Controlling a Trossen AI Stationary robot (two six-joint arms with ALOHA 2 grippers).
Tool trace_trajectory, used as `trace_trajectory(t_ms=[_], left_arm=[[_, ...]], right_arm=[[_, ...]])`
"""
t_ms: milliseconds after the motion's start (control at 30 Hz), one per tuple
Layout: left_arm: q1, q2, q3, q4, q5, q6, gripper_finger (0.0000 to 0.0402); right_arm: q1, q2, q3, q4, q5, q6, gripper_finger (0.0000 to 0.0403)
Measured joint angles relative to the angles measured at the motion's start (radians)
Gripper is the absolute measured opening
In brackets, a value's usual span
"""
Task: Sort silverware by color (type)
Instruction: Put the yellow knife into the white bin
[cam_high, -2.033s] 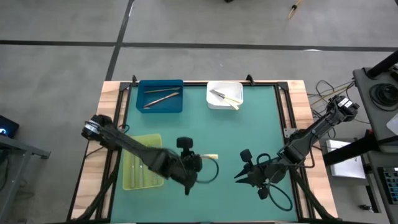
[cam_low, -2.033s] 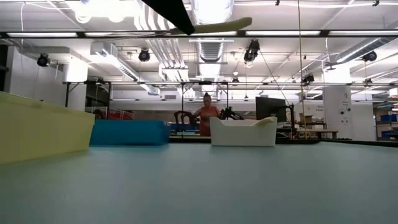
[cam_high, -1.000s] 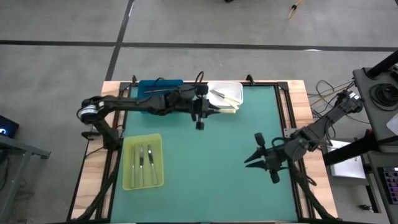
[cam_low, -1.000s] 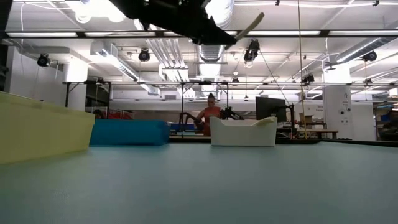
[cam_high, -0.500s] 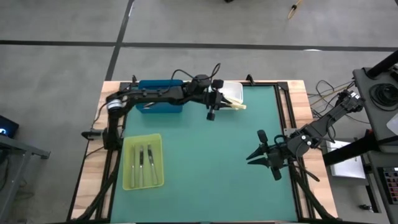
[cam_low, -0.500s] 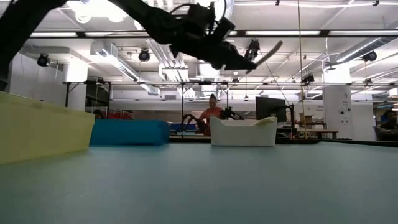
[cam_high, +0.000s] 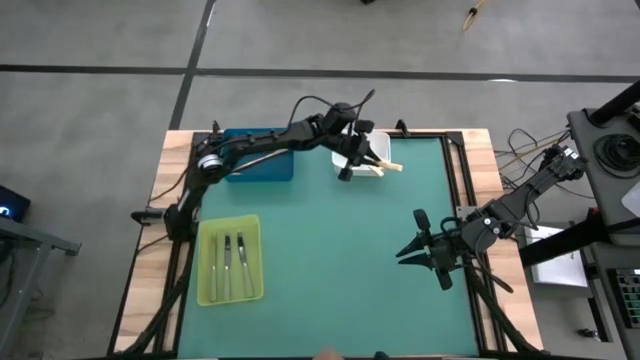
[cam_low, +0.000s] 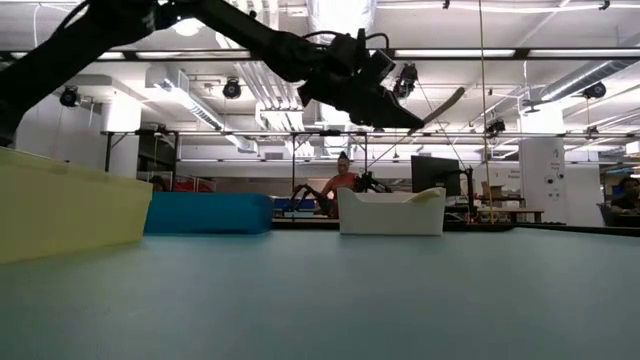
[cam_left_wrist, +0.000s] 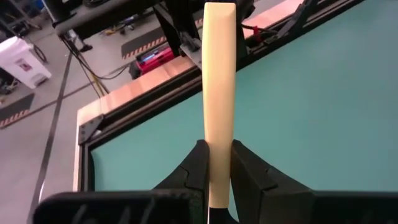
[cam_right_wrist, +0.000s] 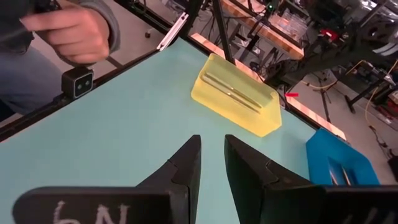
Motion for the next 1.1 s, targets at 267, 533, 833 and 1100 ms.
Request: trace_trajectory(t_ms=[267, 533, 833, 1100], left_arm=[[0.032, 0.047, 0.044, -0.014, 0.019, 0.035, 0.0023], [0.088, 0.086, 0.035, -0.010, 0.014, 0.013, 0.0023], [0.097, 0.112, 0.039, 0.025, 0.010, 0.023, 0.0023], [0.108, 0.156, 0.044, 0.052, -0.018, 0.025, 0.0023]], right_arm=[[0.000, 0.000, 0.000, -0.001, 0.000, -0.009, 0.0063], [-0.010, 0.001, 0.000, -0.003, 0.000, -0.013, 0.0063], [-0.010, 0.002, -0.001, -0.001, 0.000, -0.018, 0.0063], [-0.010, 0.002, -0.002, -0.002, 0.000, -0.018, 0.0063]])
